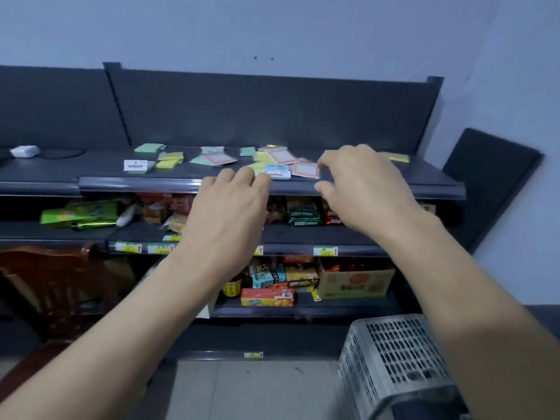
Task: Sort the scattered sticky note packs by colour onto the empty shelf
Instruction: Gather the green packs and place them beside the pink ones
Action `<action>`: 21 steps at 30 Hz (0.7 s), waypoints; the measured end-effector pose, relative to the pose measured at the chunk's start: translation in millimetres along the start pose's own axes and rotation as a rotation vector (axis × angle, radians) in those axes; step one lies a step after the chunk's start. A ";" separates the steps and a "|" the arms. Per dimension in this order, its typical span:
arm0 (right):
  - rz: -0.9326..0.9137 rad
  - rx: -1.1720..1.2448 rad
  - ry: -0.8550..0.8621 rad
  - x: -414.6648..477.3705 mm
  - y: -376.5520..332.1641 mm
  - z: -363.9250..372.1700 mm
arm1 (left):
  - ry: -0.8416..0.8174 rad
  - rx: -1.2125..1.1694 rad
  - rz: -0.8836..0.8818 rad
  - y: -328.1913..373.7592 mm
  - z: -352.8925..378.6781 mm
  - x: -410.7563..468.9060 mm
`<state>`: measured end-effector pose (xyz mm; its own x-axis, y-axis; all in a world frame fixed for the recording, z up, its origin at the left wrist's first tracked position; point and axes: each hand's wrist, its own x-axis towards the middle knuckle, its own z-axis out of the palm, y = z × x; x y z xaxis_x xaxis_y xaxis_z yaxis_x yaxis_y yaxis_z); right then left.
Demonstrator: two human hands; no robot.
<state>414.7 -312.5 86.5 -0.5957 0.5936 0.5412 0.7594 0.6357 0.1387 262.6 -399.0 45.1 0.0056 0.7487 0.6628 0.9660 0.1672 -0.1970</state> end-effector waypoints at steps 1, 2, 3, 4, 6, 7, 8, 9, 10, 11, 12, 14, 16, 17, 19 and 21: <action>-0.015 0.017 0.000 12.1 -2.9 10.7 | -0.011 0.015 -0.021 -8.5 7.2 2.7; -0.031 0.035 -0.003 24.6 -5.2 21.8 | -0.021 0.034 -0.041 -16.7 15.1 6.1; -0.047 0.054 -0.007 37.2 -6.9 33.4 | -0.032 0.053 -0.059 -24.3 23.5 9.8; -0.061 0.076 -0.009 49.6 -8.1 44.8 | -0.044 0.067 -0.075 -31.2 31.6 14.1; -0.079 0.117 -0.012 74.7 -6.6 66.8 | -0.054 0.084 -0.109 -43.2 48.8 25.0; -0.082 0.133 -0.017 87.5 -4.0 76.9 | -0.056 0.094 -0.126 -48.1 58.0 31.8; -0.081 0.145 -0.025 100.7 0.1 86.5 | -0.061 0.107 -0.138 -52.1 67.6 40.1; -0.081 0.150 -0.034 114.5 5.4 95.4 | -0.070 0.119 -0.146 -55.3 77.3 50.4; -0.084 0.149 -0.043 128.5 11.9 103.9 | -0.079 0.124 -0.151 -57.8 87.2 62.5; -0.090 0.145 -0.050 142.3 18.2 112.0 | -0.087 0.122 -0.154 -59.9 96.7 75.4; -0.097 0.145 -0.051 156.1 24.2 119.9 | -0.094 0.119 -0.159 -61.8 106.4 88.3; -0.105 0.156 -0.035 181.9 34.3 135.4 | -0.102 0.123 -0.178 -65.3 125.0 110.8; -0.105 0.170 -0.023 204.6 41.1 150.4 | -0.111 0.112 -0.184 -71.0 142.6 127.5; -0.100 0.178 -0.027 214.2 43.1 157.7 | -0.111 0.098 -0.191 -74.7 150.4 133.2; -0.098 0.190 -0.051 231.2 43.2 171.8 | -0.131 0.091 -0.220 -84.4 163.4 141.8; -0.112 0.196 -0.075 246.8 40.0 185.8 | -0.170 0.097 -0.263 -97.6 176.5 149.3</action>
<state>249.4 -49.0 71.5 -0.6966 0.5441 0.4676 0.6264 0.7790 0.0267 123.6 -190.4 35.8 -0.2921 0.7668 0.5716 0.8995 0.4232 -0.1082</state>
